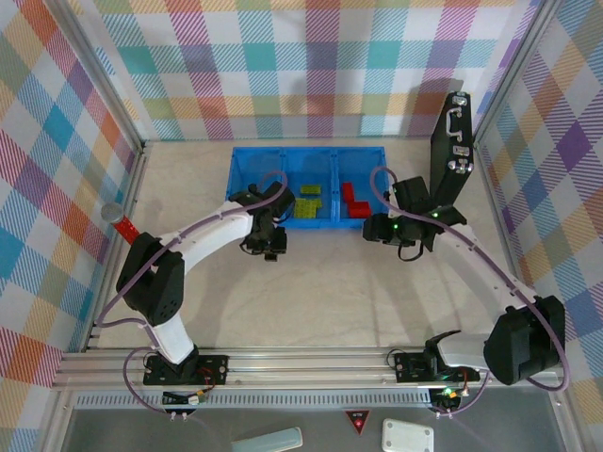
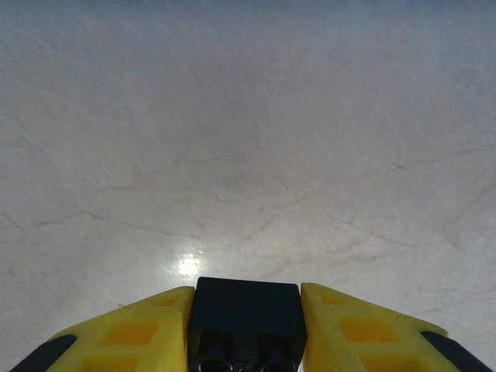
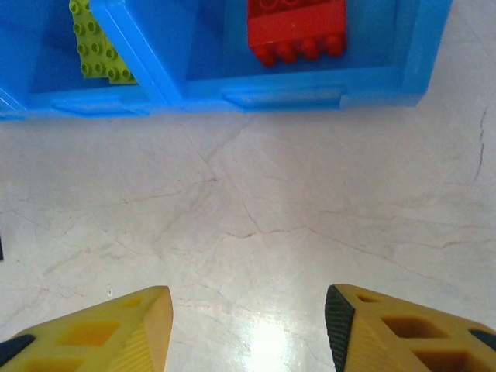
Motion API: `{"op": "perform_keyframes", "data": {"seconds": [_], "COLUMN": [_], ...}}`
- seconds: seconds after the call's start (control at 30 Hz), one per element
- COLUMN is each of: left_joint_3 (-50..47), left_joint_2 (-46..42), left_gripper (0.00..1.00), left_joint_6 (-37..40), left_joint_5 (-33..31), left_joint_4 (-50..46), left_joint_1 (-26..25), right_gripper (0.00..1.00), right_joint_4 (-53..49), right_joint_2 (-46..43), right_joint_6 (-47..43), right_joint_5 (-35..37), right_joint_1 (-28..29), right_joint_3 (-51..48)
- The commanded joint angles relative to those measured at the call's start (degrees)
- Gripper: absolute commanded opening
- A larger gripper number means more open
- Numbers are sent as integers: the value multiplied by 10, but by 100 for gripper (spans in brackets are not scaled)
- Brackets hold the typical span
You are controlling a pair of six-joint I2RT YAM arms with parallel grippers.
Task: Sort the legos into containers by color
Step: Place the lego in the container.
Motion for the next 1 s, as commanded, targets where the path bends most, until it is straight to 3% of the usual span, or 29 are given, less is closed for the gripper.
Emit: {"op": "perform_keyframes", "data": {"seconds": [0.0,0.4,0.97], "left_joint_3": [38,194,431], "left_joint_2": [17,111,284], "left_gripper": [36,36,36], "left_joint_6": [47,102,139], "left_joint_5": [10,29,33], "left_joint_4": [-31,-44,-43], "left_joint_1": [35,132,176], "right_gripper": [56,57,58], "right_joint_4": [-13,-47,-77], "right_joint_2": [-31,-106,-189], "right_joint_6": [7,3,40], "right_joint_5": [0,19,32], "right_joint_1": [4,4,4], "right_joint_3": [-13,-66,-127]}}
